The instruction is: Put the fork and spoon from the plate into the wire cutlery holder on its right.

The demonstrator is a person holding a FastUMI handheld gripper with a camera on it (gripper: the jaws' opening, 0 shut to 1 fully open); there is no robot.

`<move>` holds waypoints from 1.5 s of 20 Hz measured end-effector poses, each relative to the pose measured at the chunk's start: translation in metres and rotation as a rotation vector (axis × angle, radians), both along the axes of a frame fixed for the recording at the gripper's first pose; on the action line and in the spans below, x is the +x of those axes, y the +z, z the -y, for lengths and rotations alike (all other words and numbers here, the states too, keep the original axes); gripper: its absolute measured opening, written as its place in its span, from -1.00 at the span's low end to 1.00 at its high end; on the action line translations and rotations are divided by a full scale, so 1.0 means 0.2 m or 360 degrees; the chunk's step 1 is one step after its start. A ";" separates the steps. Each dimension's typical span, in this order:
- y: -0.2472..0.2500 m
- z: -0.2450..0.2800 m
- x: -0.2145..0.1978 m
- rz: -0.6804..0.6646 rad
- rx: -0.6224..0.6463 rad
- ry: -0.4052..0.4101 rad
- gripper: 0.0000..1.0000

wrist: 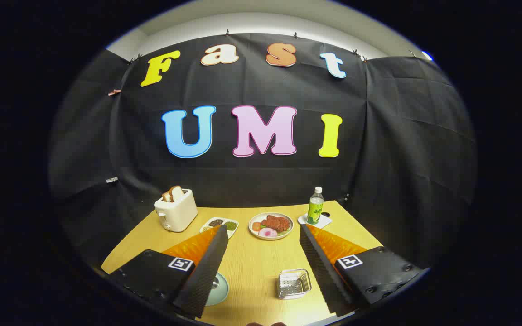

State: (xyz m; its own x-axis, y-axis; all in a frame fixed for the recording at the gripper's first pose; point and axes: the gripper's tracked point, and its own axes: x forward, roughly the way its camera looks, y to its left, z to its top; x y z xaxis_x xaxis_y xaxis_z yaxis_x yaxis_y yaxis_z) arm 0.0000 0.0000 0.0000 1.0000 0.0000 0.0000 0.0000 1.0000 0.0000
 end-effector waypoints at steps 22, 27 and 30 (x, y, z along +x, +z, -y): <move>-0.17 -0.14 0.12 -0.0137 -0.0029 0.0135 0.97; -0.33 -0.21 0.16 -0.0256 -0.0108 0.0171 0.97; -0.46 -0.27 0.20 -0.0370 -0.0145 0.0231 0.97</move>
